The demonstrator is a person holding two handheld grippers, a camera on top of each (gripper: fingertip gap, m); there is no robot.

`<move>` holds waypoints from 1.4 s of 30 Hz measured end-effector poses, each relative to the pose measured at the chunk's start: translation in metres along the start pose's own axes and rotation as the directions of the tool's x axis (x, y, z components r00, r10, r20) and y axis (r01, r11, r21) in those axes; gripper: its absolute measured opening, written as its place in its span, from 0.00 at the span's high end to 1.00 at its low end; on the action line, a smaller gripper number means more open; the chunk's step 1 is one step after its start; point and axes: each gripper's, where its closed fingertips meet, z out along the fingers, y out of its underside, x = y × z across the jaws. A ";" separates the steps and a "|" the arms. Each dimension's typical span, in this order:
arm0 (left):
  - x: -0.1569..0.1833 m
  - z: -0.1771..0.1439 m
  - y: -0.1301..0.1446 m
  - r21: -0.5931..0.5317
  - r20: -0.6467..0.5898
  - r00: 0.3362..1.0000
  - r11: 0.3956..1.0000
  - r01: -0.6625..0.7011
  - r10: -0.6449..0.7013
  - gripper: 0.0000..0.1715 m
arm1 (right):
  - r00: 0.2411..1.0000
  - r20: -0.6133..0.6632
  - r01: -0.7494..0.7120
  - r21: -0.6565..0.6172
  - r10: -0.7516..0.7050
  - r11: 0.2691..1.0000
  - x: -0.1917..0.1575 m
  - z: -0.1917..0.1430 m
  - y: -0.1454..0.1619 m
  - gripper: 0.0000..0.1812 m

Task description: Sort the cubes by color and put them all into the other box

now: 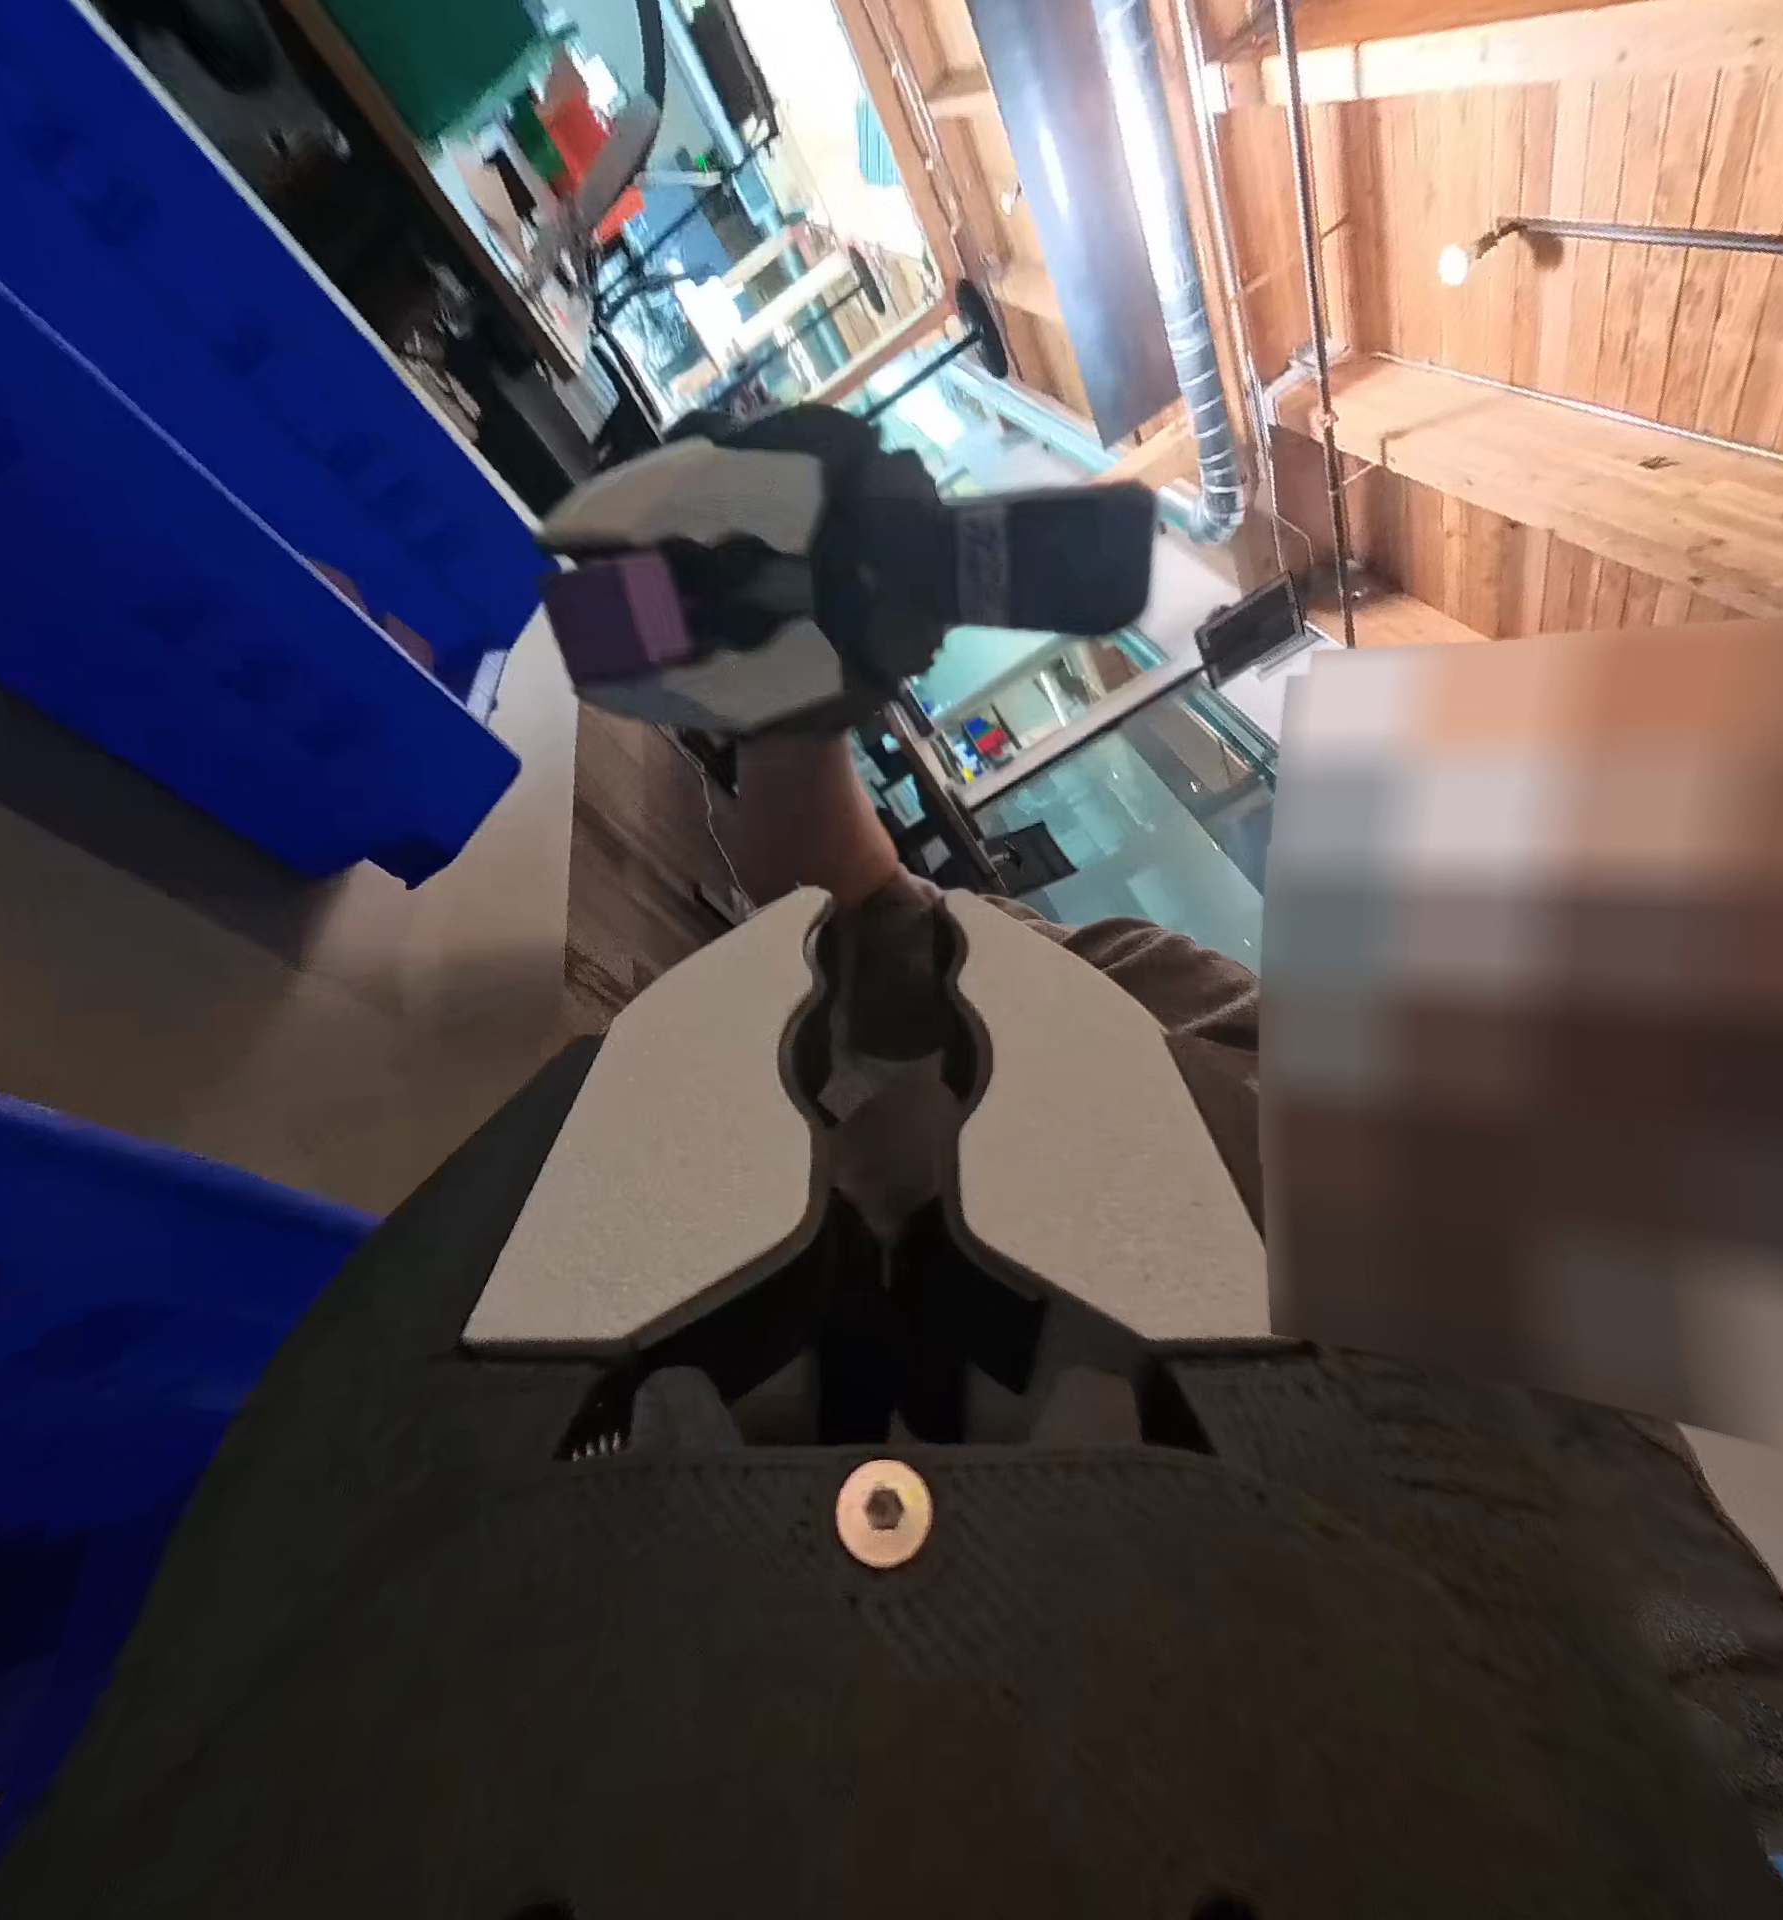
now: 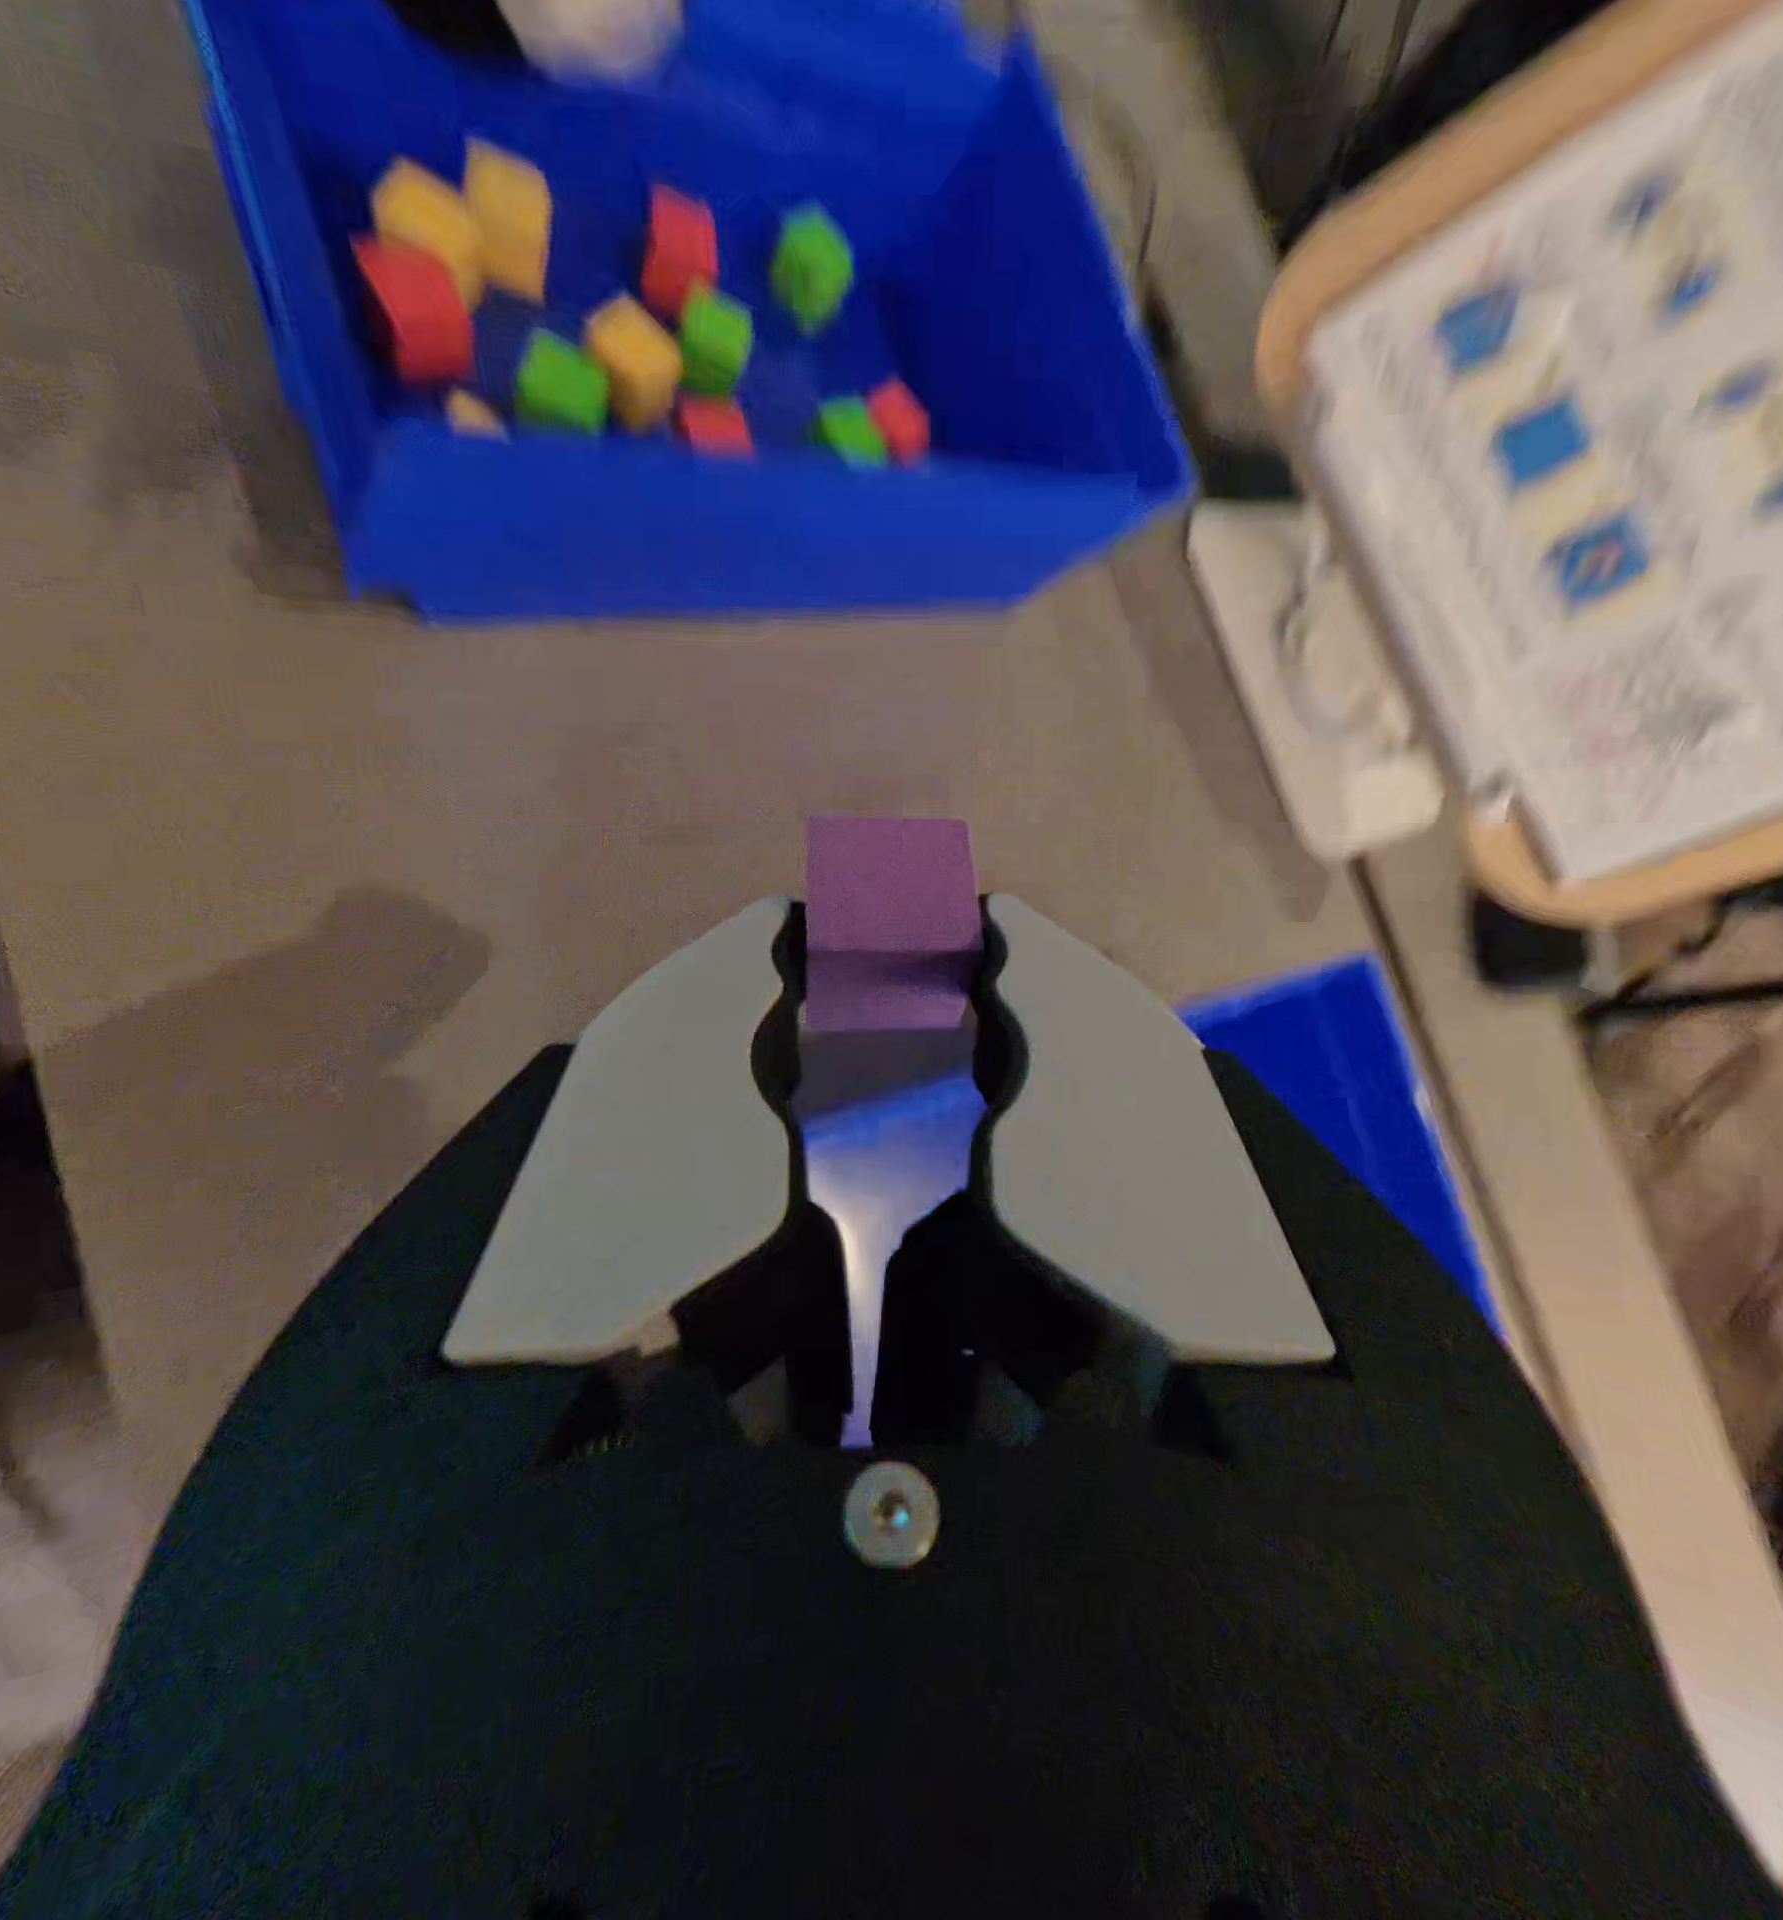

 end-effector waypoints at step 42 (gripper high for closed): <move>0.036 -0.047 0.007 0.110 0.229 0.957 0.973 -0.205 0.176 0.83 | 0.935 0.188 0.039 -0.898 0.302 0.438 0.023 -0.023 0.225 0.80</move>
